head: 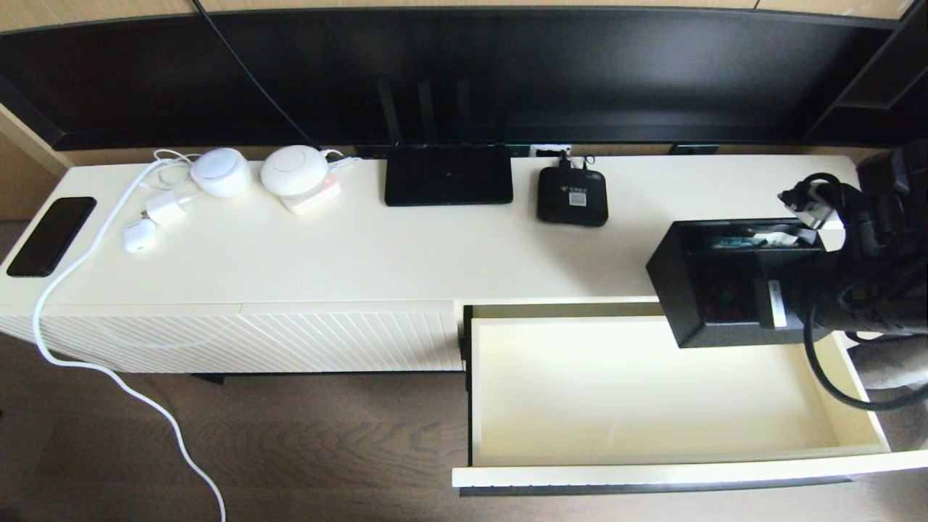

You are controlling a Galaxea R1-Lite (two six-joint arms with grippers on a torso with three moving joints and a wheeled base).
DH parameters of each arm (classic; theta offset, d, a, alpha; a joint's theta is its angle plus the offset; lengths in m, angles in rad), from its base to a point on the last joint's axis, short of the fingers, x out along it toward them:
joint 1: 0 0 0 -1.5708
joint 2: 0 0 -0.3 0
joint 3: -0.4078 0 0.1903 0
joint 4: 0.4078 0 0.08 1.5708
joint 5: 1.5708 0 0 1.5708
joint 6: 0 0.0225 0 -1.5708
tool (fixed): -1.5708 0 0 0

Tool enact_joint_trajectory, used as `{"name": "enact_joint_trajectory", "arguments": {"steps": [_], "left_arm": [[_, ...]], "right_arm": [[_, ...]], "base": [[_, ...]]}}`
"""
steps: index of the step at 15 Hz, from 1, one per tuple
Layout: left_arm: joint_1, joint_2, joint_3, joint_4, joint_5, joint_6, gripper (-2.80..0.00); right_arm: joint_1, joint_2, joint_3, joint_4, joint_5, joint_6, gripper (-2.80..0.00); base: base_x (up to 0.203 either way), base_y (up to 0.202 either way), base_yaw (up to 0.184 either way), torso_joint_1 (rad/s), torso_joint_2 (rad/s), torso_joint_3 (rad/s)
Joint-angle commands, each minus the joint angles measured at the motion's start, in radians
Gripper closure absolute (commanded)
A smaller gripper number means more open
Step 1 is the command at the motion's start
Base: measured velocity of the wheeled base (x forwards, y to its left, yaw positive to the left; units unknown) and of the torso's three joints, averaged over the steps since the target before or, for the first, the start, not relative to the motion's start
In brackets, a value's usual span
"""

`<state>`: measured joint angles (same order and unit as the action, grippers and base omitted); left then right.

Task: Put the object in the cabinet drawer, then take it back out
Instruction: Put the storage box in the drawer

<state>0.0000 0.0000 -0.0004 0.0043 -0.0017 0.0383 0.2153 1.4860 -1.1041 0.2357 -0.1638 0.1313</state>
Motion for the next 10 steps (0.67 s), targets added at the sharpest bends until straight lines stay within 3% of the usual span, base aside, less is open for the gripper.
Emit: {"name": "enact_joint_trajectory", "arguments": {"steps": [1,7,10], "left_arm": [[0.000,0.000,-0.001,-0.001,0.000,0.000,0.00],[0.000,0.000,-0.001,0.000,0.000,0.000,0.00],[0.000,0.000,-0.001,0.000,-0.001,0.000,0.00]], "right_arm": [[0.013,-0.091,0.074,0.001,0.000,0.002,0.00],[0.015,-0.174,0.266,-0.015,0.004,0.043,0.00],[0.015,-0.163,0.399,-0.146,0.003,0.044,0.00]], "base": [[0.000,0.000,0.000,0.000,0.00,0.000],[0.000,0.000,0.000,0.000,0.00,0.000],[0.000,0.000,0.000,0.000,0.00,0.000]]}}
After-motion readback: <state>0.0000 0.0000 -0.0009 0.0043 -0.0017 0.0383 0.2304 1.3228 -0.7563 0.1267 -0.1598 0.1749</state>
